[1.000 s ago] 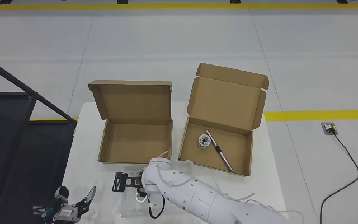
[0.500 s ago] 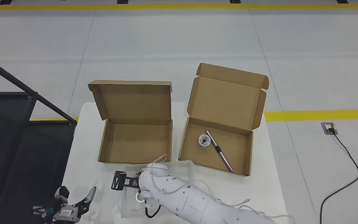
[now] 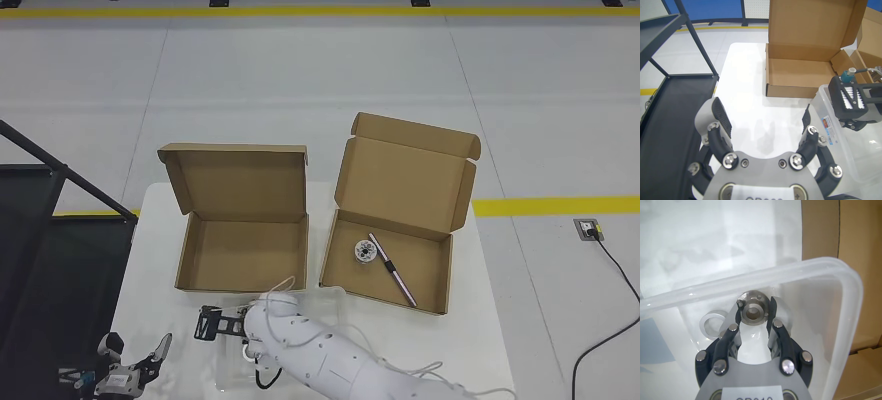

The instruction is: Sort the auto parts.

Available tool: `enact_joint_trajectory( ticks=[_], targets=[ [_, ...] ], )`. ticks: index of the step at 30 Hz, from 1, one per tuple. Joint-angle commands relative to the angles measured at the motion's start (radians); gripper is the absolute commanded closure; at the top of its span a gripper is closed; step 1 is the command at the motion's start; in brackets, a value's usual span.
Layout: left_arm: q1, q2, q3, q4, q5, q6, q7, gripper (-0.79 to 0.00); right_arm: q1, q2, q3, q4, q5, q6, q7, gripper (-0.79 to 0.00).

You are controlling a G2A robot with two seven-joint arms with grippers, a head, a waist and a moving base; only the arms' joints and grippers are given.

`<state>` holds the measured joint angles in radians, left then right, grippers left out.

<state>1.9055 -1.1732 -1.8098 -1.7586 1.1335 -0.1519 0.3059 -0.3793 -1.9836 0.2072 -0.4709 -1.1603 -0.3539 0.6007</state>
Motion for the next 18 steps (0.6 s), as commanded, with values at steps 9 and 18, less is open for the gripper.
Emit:
enact_joint_trajectory(
  ticks=[9,18],
  targets=[
    [0.000,0.000,0.000,0.000,0.000,0.000,0.000,-0.785,0.009,-0.021,0.018,0.049,-0.001,-0.033,-0.010,0.000],
    [0.000,0.000,0.000,0.000,0.000,0.000,0.000,-0.785,0.021,-0.003,0.037,0.017,-0.028,-0.087,-0.058,0.000]
  ],
)
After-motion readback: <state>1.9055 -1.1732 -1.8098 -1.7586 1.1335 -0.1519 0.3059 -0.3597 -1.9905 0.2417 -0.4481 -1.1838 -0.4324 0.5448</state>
